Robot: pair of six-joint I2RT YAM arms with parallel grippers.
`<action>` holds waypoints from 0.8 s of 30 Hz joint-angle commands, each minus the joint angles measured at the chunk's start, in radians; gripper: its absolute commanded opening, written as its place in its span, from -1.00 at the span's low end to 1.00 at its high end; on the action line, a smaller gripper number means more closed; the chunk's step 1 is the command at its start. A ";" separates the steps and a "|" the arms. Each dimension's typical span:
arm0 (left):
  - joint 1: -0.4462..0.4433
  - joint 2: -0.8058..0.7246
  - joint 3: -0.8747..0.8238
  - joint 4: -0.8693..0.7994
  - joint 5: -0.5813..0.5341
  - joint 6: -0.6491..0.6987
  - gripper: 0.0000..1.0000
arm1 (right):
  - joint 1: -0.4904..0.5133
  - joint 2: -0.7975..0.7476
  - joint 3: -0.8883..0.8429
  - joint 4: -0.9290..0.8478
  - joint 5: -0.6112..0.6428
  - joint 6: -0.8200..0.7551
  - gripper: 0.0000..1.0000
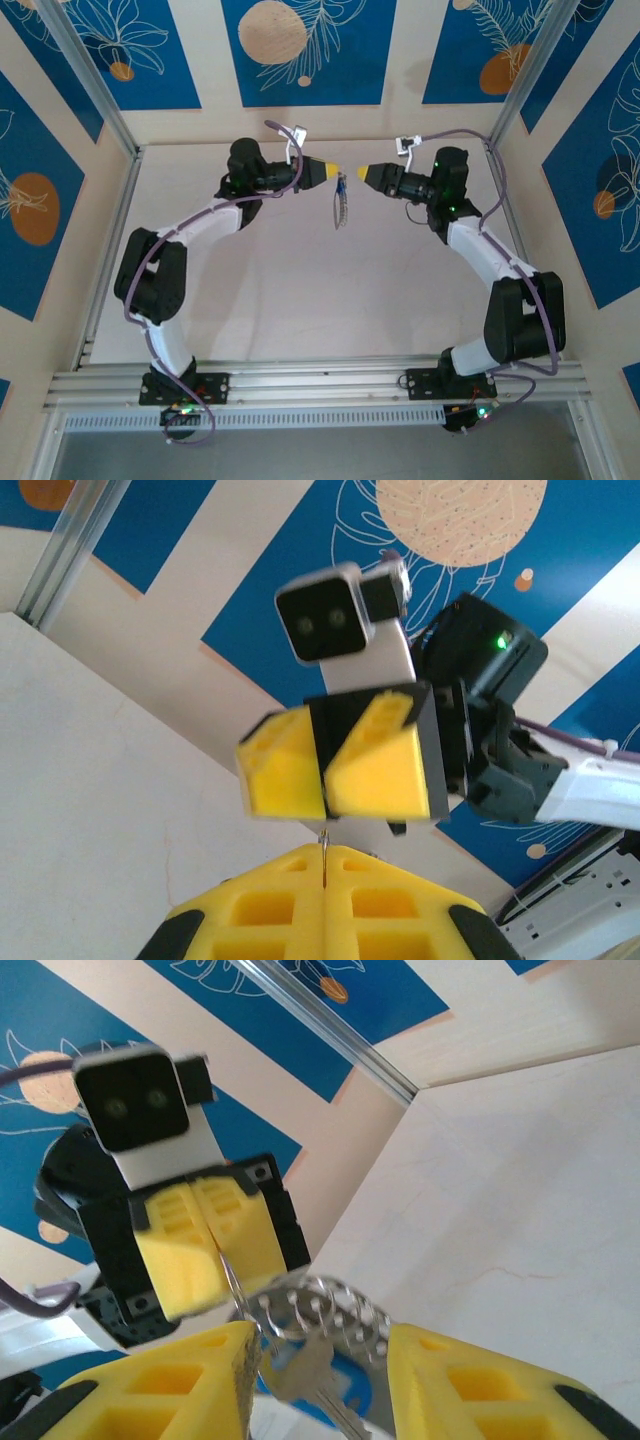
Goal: Put the keys on the keyring
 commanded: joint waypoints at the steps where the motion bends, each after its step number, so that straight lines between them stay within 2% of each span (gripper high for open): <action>1: -0.009 -0.042 -0.018 0.015 -0.013 -0.005 -1.00 | 0.024 -0.054 -0.043 0.039 0.062 -0.063 -0.19; 6: -0.009 -0.044 -0.020 0.017 -0.002 -0.020 -1.00 | 0.034 -0.065 -0.077 0.117 0.035 -0.052 -0.19; 18: -0.024 -0.035 -0.004 0.013 0.012 -0.024 -1.00 | 0.047 0.025 -0.038 0.214 -0.017 -0.007 -0.20; 24: -0.033 -0.030 0.007 0.020 0.007 -0.028 -1.00 | 0.044 0.055 -0.047 0.280 -0.039 0.035 -0.30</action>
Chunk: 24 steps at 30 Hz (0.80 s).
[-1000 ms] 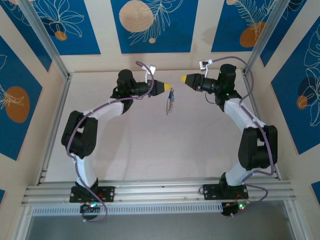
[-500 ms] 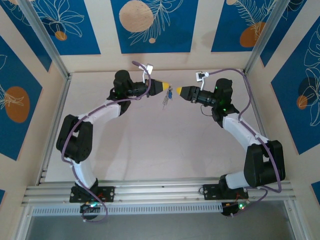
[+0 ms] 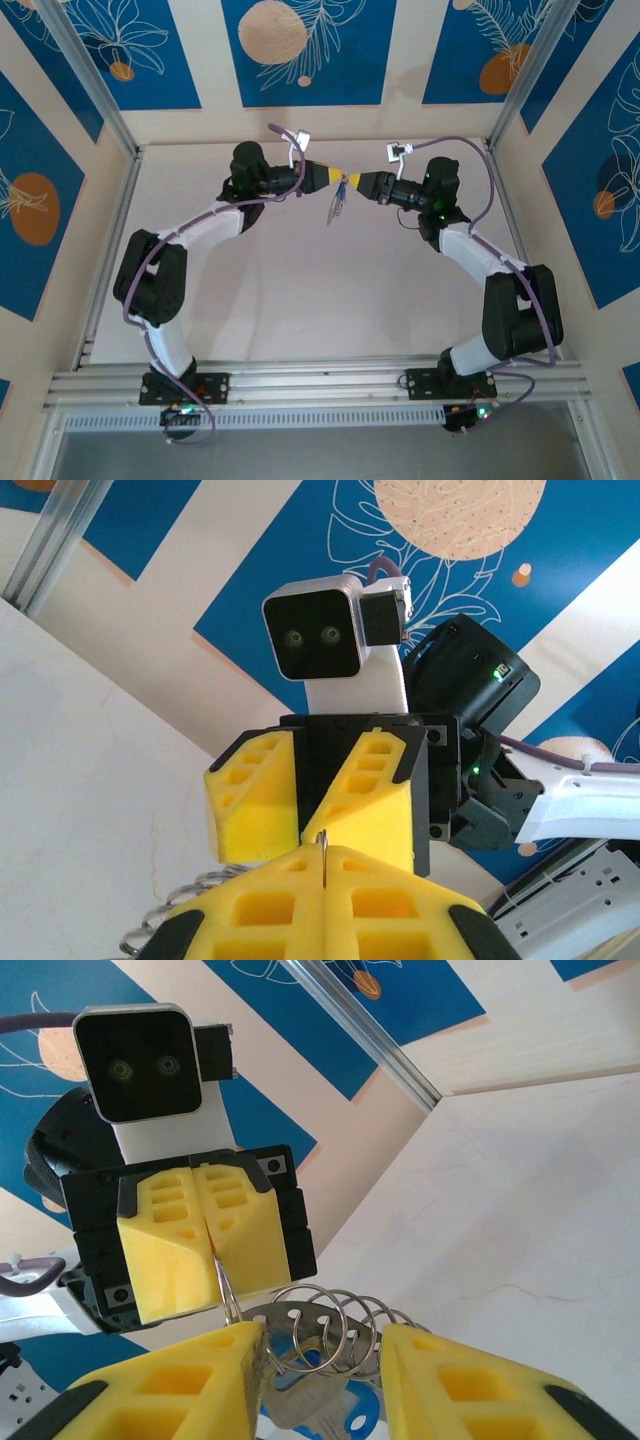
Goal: Put the keys on the keyring
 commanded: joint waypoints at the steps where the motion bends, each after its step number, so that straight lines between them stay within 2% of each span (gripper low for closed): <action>1: -0.012 -0.021 0.029 0.024 0.013 -0.018 -1.00 | 0.004 0.020 0.018 0.085 -0.037 0.038 -0.34; 4: -0.014 -0.020 0.030 0.025 0.012 -0.019 -1.00 | 0.003 0.039 0.016 0.136 -0.059 0.078 -0.43; 11: -0.019 -0.022 0.027 0.033 -0.001 -0.021 -1.00 | 0.005 0.055 0.010 0.184 -0.094 0.113 -0.88; 14: -0.020 -0.022 0.027 0.037 -0.006 -0.022 -1.00 | 0.006 0.050 -0.002 0.184 -0.099 0.113 -1.00; 18: -0.021 -0.021 0.034 0.042 -0.006 -0.026 -1.00 | 0.002 0.023 -0.026 0.166 -0.083 0.104 -0.95; 20: -0.021 -0.022 0.032 0.042 -0.007 -0.025 -1.00 | -0.004 0.008 -0.036 0.144 -0.072 0.093 -0.77; 24: -0.021 -0.025 0.032 0.041 -0.010 -0.025 -1.00 | -0.026 -0.025 -0.071 0.131 -0.040 0.095 -0.53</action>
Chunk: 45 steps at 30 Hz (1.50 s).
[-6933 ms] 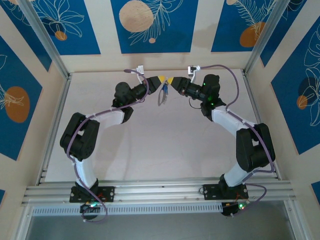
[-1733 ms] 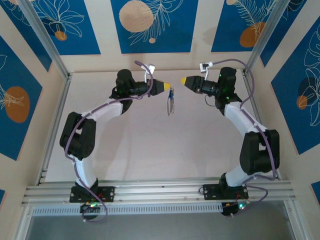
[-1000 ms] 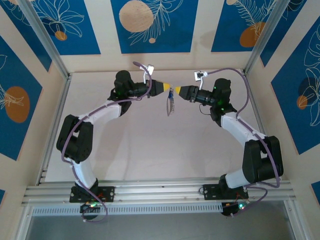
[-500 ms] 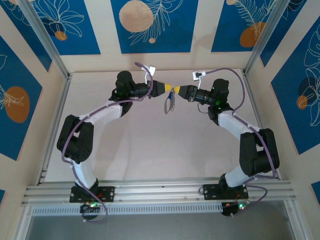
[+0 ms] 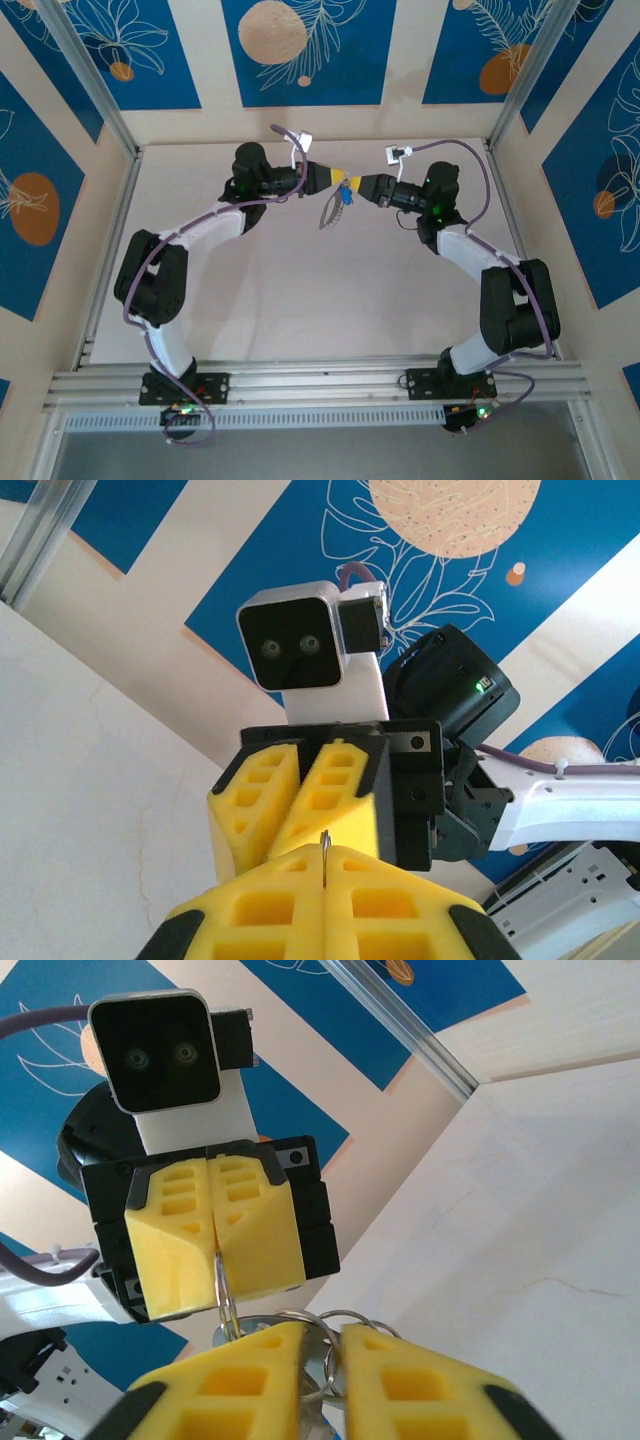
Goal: Put the keys on the keyring
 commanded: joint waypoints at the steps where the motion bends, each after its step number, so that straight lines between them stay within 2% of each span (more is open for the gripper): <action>1: -0.009 -0.026 0.031 0.035 -0.009 -0.005 -1.00 | -0.021 -0.052 -0.037 -0.007 0.030 -0.007 -0.51; 7: -0.009 -0.025 0.033 0.035 -0.008 -0.006 -1.00 | -0.025 -0.071 -0.066 0.044 0.018 0.030 -0.40; 21: -0.010 -0.025 0.032 0.035 -0.008 -0.006 -1.00 | 0.037 -0.034 -0.018 0.071 0.022 0.039 -0.43; 33: -0.015 -0.027 0.026 0.046 -0.018 -0.008 -1.00 | 0.064 0.029 -0.012 0.149 0.009 0.087 -0.98; 45: -0.022 -0.026 -0.002 0.087 -0.033 -0.024 -1.00 | 0.107 0.081 0.021 0.198 0.024 0.131 -1.00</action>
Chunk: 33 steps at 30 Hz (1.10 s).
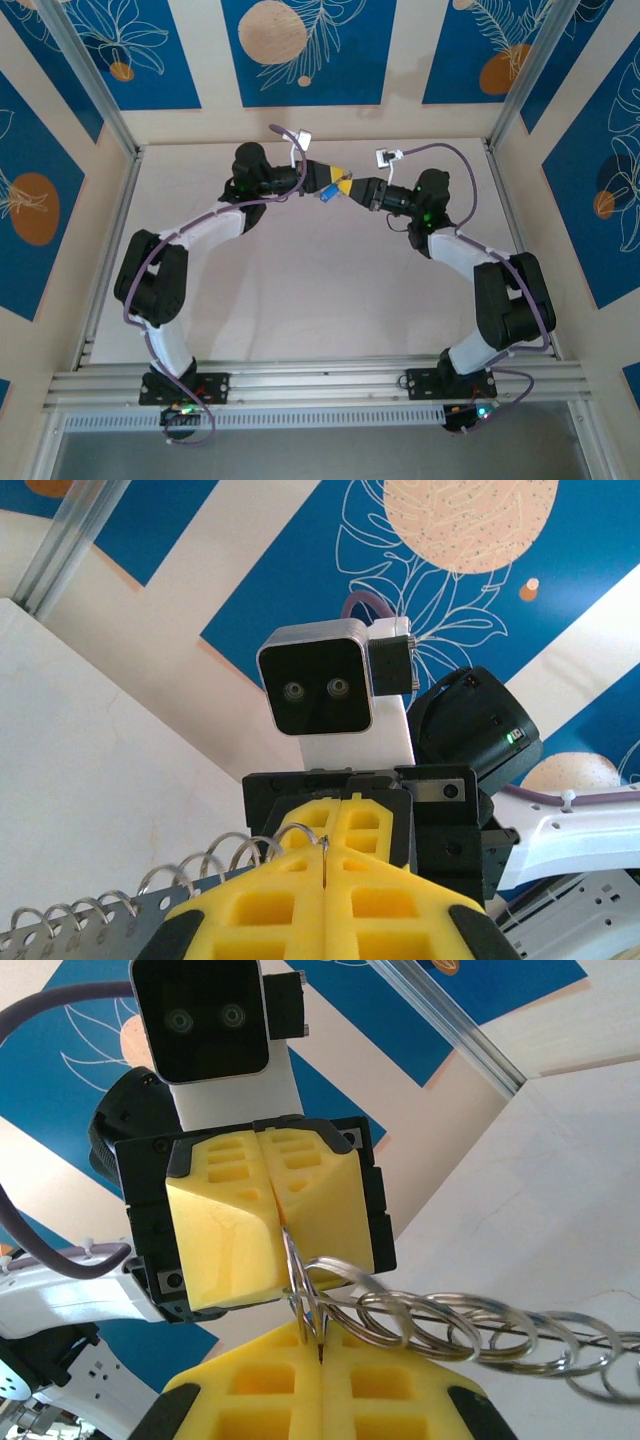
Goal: Put the keys on the keyring
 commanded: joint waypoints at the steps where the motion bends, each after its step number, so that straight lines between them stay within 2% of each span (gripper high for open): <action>1: -0.020 -0.025 -0.004 0.095 0.006 -0.026 -1.00 | 0.032 0.031 0.038 0.015 0.010 0.022 -1.00; 12: -0.021 -0.026 -0.046 0.273 -0.096 -0.157 -1.00 | -0.005 0.034 -0.040 0.038 0.053 0.041 -0.48; 17: -0.023 -0.026 -0.061 0.350 -0.150 -0.216 -1.00 | -0.020 0.017 -0.070 0.035 0.071 0.039 -0.47; 25: -0.029 -0.024 -0.076 0.386 -0.186 -0.238 -1.00 | -0.028 -0.010 -0.085 0.061 0.050 0.047 -0.49; 29: -0.029 -0.022 -0.086 0.409 -0.204 -0.250 -1.00 | -0.040 -0.086 -0.121 -0.019 0.074 -0.034 -0.45; 33: -0.028 -0.019 -0.089 0.432 -0.220 -0.270 -1.00 | -0.048 -0.201 -0.160 -0.150 0.170 -0.152 -0.45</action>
